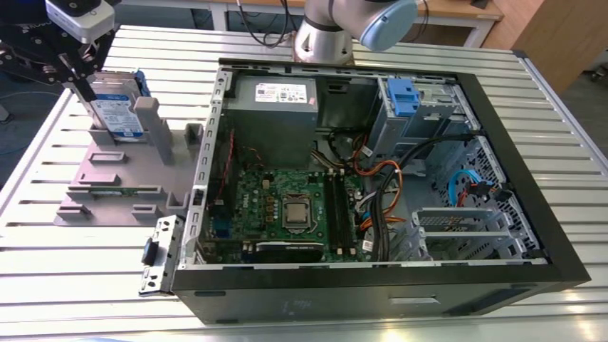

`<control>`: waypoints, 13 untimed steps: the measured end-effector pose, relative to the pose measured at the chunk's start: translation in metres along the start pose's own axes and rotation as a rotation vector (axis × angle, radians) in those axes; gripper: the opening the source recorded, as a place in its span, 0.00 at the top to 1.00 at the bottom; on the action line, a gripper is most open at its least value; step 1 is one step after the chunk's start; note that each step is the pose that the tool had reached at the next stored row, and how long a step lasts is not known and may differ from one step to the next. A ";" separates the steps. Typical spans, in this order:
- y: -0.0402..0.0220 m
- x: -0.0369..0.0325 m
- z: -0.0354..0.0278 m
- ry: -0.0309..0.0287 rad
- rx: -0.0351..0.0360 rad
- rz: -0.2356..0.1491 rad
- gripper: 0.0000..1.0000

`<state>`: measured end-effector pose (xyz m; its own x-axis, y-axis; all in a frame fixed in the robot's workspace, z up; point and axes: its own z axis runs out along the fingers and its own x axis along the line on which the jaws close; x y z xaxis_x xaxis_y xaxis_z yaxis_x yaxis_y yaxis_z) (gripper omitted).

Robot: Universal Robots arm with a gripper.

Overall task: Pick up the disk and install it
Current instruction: 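Pick up the disk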

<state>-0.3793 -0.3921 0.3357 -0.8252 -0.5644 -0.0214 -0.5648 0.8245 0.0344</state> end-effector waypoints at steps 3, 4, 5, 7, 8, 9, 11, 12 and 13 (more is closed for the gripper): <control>0.0000 0.0000 0.0000 0.0000 -0.0001 -0.002 0.89; 0.0000 0.0000 0.0000 0.0000 -0.0001 -0.003 0.89; 0.0000 0.0000 0.0000 0.0001 -0.0001 -0.004 0.89; 0.0000 0.0000 0.0000 0.0001 -0.0001 -0.006 0.89; 0.0000 0.0000 0.0000 0.0002 -0.0002 -0.006 0.89; 0.0000 0.0000 0.0000 0.0002 -0.0002 -0.007 0.89; 0.0000 0.0000 0.0000 0.0002 -0.0002 -0.009 0.89; 0.0000 0.0000 0.0000 0.0003 -0.0002 -0.010 0.89; 0.0000 0.0000 0.0000 0.0003 -0.0002 -0.010 0.89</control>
<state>-0.3793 -0.3921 0.3356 -0.8193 -0.5729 -0.0215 -0.5733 0.8186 0.0344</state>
